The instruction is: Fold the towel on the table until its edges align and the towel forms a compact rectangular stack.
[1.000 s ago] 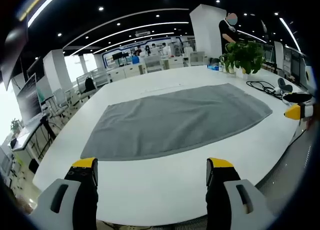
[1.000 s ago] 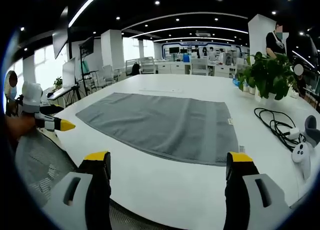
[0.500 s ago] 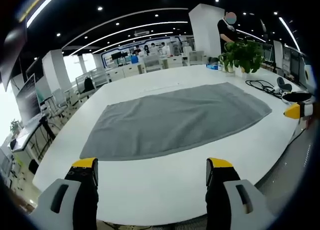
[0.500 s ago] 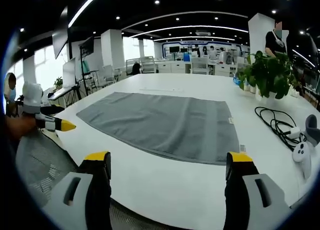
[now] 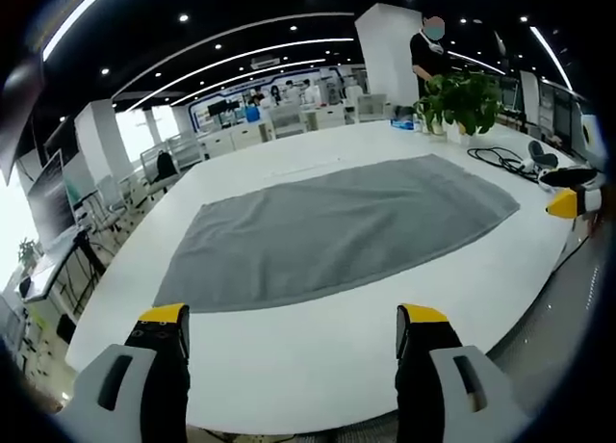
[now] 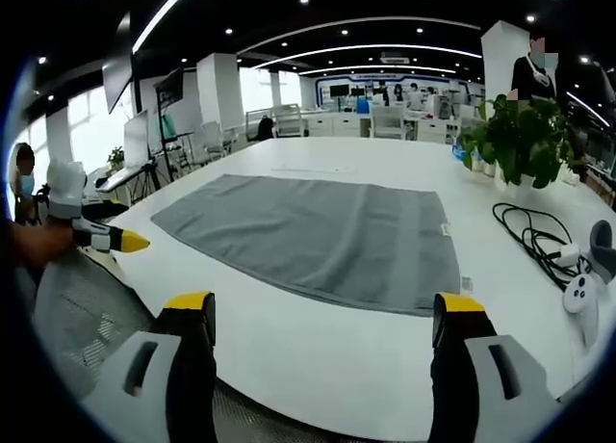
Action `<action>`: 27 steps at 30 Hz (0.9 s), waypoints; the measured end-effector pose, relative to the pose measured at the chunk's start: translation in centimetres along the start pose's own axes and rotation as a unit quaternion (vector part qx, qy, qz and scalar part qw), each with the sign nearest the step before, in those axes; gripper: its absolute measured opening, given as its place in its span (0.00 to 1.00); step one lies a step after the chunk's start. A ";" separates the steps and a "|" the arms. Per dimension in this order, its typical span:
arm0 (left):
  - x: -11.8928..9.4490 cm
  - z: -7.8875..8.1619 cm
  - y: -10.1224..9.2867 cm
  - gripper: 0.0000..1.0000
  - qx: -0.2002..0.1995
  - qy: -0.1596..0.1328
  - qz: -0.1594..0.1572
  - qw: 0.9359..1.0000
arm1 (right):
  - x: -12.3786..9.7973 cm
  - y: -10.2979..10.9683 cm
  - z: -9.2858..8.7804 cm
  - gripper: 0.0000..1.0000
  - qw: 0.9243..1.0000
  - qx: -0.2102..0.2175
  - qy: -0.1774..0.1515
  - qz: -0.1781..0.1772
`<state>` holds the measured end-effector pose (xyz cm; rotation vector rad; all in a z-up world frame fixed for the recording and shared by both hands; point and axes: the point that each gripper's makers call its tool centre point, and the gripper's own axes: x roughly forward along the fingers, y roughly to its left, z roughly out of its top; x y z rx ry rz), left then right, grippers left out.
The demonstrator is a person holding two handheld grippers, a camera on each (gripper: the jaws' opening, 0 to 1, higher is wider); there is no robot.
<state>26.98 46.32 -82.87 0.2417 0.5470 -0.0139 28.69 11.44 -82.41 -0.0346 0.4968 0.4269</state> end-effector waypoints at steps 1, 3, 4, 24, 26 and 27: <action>-0.1 0.2 0.0 0.91 -0.002 -0.003 -0.001 1.000 | -0.1 -0.1 0.0 0.94 1.000 0.001 -0.001 0.000; -0.2 0.3 0.1 0.91 0.000 -0.007 -0.002 1.000 | -0.2 -0.2 0.1 0.94 1.000 0.001 -0.002 -0.001; -0.2 0.4 -0.1 0.91 0.000 -0.006 -0.005 1.000 | -0.3 -0.3 0.1 0.94 1.000 0.001 -0.001 -0.001; -1.5 4.6 -2.5 0.89 0.017 -0.042 -0.071 0.996 | -2.6 -1.2 1.9 0.90 1.000 -0.023 -0.006 -0.018; -1.6 5.0 -2.9 0.89 0.019 -0.045 -0.080 0.996 | -2.8 -1.2 2.1 0.90 1.000 -0.025 -0.004 -0.018; -1.6 5.1 -3.1 0.89 0.021 -0.046 -0.084 0.995 | -2.8 -1.6 2.2 0.90 0.999 -0.026 -0.005 -0.020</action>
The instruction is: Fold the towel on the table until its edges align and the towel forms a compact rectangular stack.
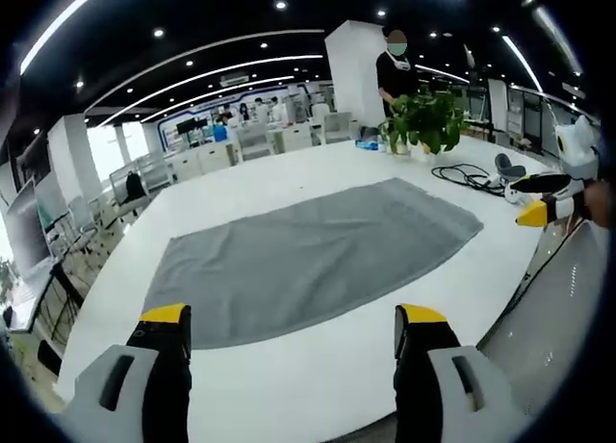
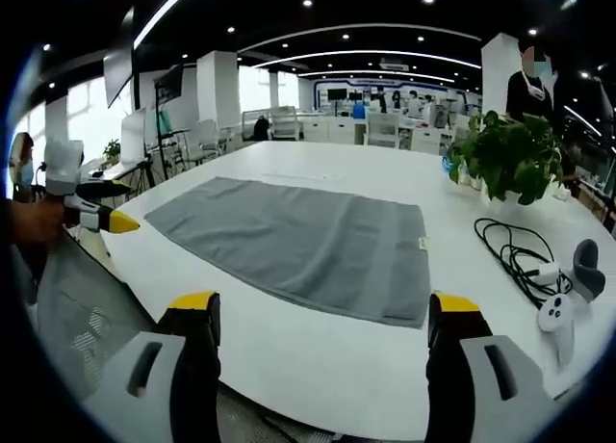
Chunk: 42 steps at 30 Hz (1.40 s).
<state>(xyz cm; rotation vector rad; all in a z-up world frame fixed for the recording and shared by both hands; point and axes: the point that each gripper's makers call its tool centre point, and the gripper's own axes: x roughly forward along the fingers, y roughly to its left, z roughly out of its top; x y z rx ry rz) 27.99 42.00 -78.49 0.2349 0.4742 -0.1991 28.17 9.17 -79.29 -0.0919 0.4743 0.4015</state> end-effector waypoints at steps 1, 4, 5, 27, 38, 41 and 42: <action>0.0 0.2 -0.2 0.89 0.002 -0.001 -0.005 1.000 | 0.0 -0.1 0.1 0.90 1.000 -0.001 -0.001 0.000; 0.1 1.0 -1.1 0.88 0.012 -0.008 -0.021 1.000 | -0.2 -0.6 0.5 0.88 1.000 -0.003 -0.001 -0.003; 0.2 1.3 -1.2 0.88 0.014 -0.010 -0.024 1.000 | -0.3 -0.7 0.8 0.88 1.000 -0.002 -0.003 -0.005; 0.4 6.2 -6.8 0.84 0.054 -0.045 -0.108 0.992 | -1.6 -5.7 1.6 0.84 0.999 0.007 -0.011 -0.031; 1.2 7.5 -10.2 0.84 0.057 -0.038 -0.145 0.987 | -2.5 -8.0 3.7 0.83 0.999 -0.014 -0.021 -0.026; 1.2 7.8 -11.4 0.84 0.056 -0.036 -0.156 0.986 | -2.5 -9.1 4.0 0.81 0.999 -0.023 -0.015 -0.025; 1.2 7.9 -12.0 0.84 0.057 -0.035 -0.164 0.984 | -2.4 -9.6 4.1 0.81 0.999 -0.028 -0.011 -0.024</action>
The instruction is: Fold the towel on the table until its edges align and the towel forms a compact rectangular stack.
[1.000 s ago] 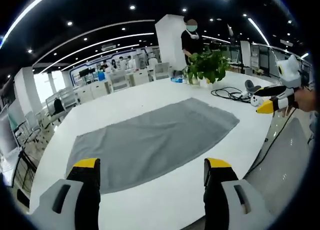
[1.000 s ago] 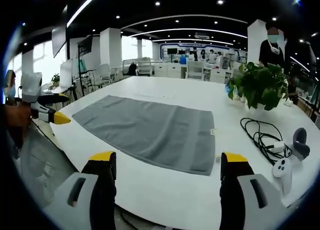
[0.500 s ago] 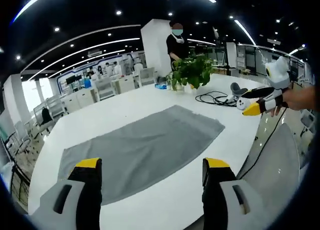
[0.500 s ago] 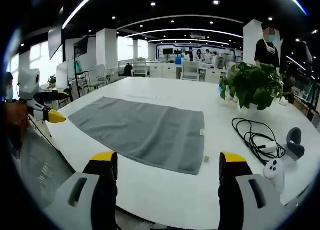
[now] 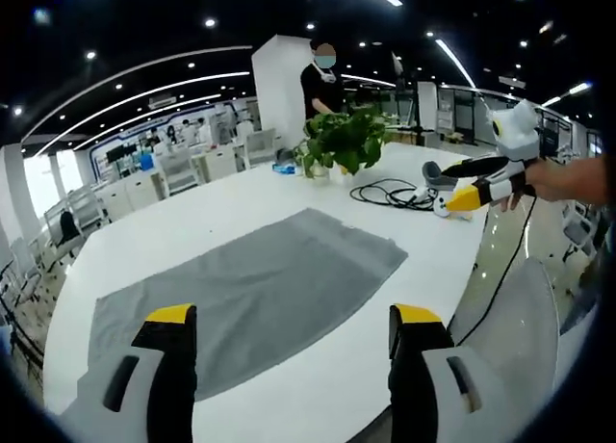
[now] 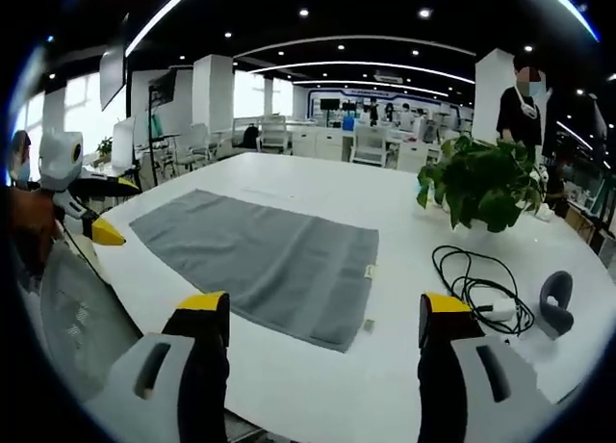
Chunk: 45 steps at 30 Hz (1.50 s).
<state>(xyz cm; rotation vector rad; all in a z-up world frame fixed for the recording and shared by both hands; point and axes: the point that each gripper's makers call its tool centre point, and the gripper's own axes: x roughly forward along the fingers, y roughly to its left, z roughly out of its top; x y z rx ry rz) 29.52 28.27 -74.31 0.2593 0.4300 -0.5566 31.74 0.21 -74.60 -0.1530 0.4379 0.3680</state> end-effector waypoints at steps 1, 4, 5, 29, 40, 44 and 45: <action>0.1 0.1 -0.3 0.83 0.002 0.001 -0.005 1.000 | 0.1 -0.4 0.1 0.80 1.000 -0.004 0.001 0.000; 0.5 0.7 -1.5 0.81 0.014 0.004 -0.023 1.000 | 0.4 -2.1 0.5 0.77 1.000 -0.008 0.005 0.000; 0.6 0.9 -1.6 0.80 0.015 0.003 -0.024 1.000 | 0.6 -2.7 0.7 0.76 1.000 -0.009 0.007 -0.001; 6.5 5.3 -9.2 0.61 0.065 0.016 -0.095 0.993 | 6.4 -8.1 3.1 0.69 0.999 0.029 -0.003 0.038; 10.1 5.1 -11.7 0.53 0.091 0.041 -0.120 0.988 | 9.5 -9.5 2.6 0.64 0.997 0.061 -0.007 0.052; 11.2 5.0 -12.8 0.49 0.106 0.046 -0.130 0.985 | 10.5 -9.9 2.3 0.62 0.996 0.075 -0.003 0.055; 11.4 4.9 -13.0 0.49 0.107 0.050 -0.131 0.984 | 10.8 -9.9 2.2 0.61 0.995 0.077 -0.001 0.056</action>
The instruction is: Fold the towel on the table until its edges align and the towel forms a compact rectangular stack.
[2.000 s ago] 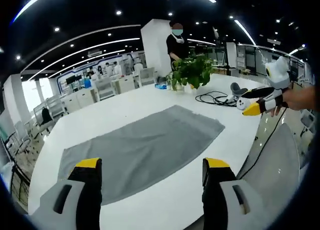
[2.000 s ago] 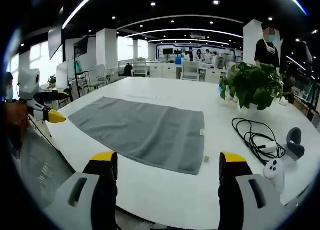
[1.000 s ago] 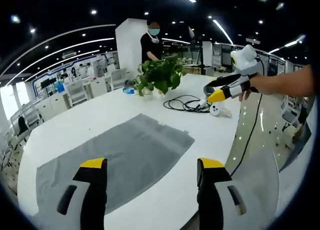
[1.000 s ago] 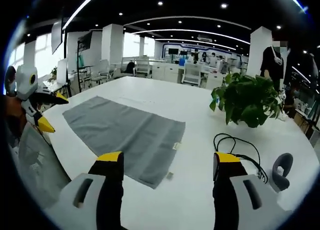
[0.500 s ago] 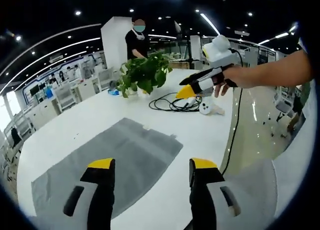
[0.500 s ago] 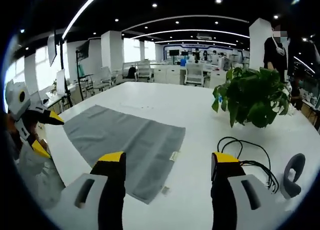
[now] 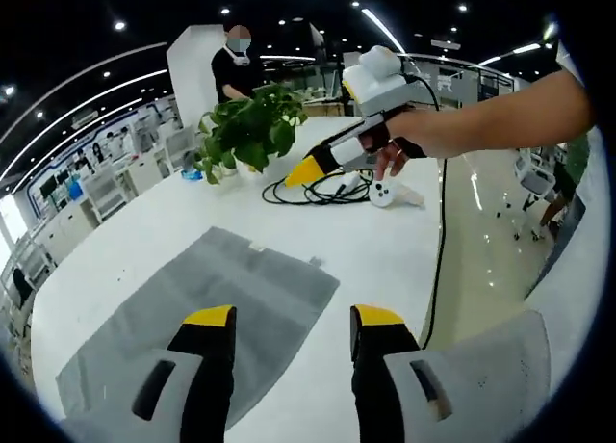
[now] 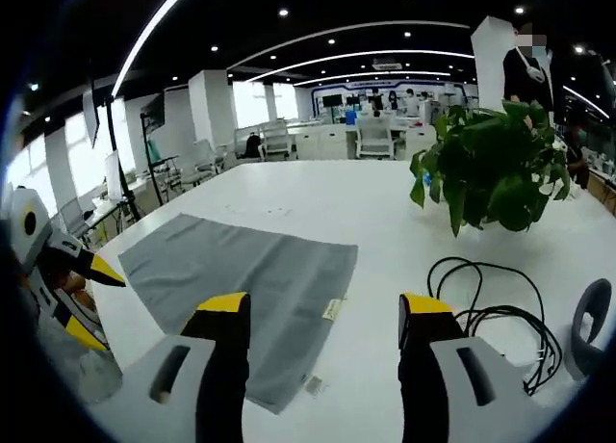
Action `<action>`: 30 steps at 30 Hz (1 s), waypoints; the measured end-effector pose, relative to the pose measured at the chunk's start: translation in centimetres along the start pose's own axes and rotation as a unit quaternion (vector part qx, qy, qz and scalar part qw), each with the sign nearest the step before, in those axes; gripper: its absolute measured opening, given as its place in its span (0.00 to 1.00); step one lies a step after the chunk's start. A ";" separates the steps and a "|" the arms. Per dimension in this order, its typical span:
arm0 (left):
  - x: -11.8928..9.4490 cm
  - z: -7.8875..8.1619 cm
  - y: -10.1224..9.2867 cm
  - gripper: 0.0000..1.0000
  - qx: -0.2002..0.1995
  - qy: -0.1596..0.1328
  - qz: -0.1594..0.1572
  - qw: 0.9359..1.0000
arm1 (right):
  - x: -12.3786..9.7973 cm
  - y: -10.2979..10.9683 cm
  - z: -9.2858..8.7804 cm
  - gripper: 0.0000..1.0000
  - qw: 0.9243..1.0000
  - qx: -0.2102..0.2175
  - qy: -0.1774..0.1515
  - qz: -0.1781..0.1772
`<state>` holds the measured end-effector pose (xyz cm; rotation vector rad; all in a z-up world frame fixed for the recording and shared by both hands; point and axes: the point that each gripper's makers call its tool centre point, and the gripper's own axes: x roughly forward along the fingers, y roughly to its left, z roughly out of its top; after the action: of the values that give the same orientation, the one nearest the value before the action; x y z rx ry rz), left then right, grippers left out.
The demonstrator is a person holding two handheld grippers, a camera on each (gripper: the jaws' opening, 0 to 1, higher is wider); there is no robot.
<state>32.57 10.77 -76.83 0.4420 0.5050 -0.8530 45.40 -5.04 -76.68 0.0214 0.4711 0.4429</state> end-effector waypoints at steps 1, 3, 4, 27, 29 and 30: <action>0.2 0.0 -0.1 0.49 0.001 0.002 -0.002 1.000 | 0.3 0.0 0.0 0.61 1.000 0.003 0.001 0.003; 0.9 0.2 -0.5 0.48 0.002 0.004 -0.012 1.000 | 1.0 0.0 0.0 0.61 1.000 0.006 0.000 0.007; 1.3 0.3 -0.7 0.48 0.011 0.004 -0.017 1.000 | 1.3 0.0 -0.1 0.60 1.000 0.006 0.000 0.009; 7.7 -0.5 -2.5 0.35 0.036 0.026 -0.074 0.996 | 7.4 -1.0 -0.8 0.54 0.998 0.061 0.025 0.014; 8.2 -0.6 -2.7 0.35 0.037 0.028 -0.076 0.996 | 7.9 -1.2 -1.0 0.53 0.997 0.069 0.027 0.013; 8.5 -0.7 -2.8 0.35 0.037 0.029 -0.079 0.996 | 8.7 -1.8 -1.2 0.53 0.997 0.072 0.030 0.011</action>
<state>34.86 4.43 -82.80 0.5013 0.5684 -1.0166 52.56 -3.11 -81.71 0.1520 0.5618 0.4318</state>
